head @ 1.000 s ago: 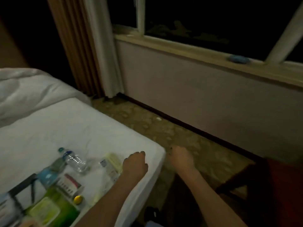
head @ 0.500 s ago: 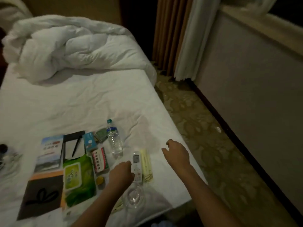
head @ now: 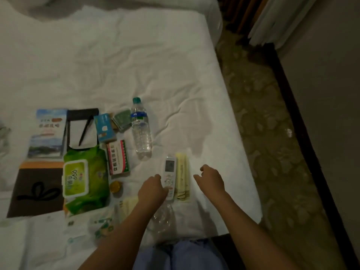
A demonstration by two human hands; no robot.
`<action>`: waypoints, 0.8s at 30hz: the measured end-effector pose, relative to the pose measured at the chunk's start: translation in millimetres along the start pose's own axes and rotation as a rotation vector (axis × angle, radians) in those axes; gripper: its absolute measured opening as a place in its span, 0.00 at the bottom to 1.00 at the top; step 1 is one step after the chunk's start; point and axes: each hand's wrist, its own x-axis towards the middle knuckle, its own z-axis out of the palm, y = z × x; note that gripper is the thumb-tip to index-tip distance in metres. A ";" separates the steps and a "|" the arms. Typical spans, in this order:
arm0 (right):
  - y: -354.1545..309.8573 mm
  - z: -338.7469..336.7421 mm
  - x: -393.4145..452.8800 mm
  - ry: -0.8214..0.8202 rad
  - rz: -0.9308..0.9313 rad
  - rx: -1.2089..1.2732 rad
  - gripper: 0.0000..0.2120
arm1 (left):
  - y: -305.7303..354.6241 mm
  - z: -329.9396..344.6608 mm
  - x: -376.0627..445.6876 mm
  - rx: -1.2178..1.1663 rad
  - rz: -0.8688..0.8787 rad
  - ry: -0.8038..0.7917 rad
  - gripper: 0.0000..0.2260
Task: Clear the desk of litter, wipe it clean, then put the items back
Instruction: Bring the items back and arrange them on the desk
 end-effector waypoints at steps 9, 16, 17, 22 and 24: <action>-0.5 79.9 63.2 -0.129 0.131 0.198 0.27 | -13.8 44.7 59.4 -0.222 -0.121 -0.029 0.25; -6.6 87.6 76.5 -0.184 0.205 0.454 0.12 | -4.3 58.5 86.5 -0.463 -0.193 -0.113 0.17; -8.1 83.8 75.6 -0.207 0.202 0.471 0.13 | -4.7 57.1 86.0 -0.486 -0.179 -0.123 0.15; -25.6 60.8 63.6 -0.244 0.120 0.495 0.18 | -1.0 33.3 75.2 -0.684 -0.098 -0.135 0.15; -35.3 46.2 54.8 -0.214 0.071 0.494 0.18 | 3.0 12.2 66.7 -0.776 -0.078 -0.158 0.13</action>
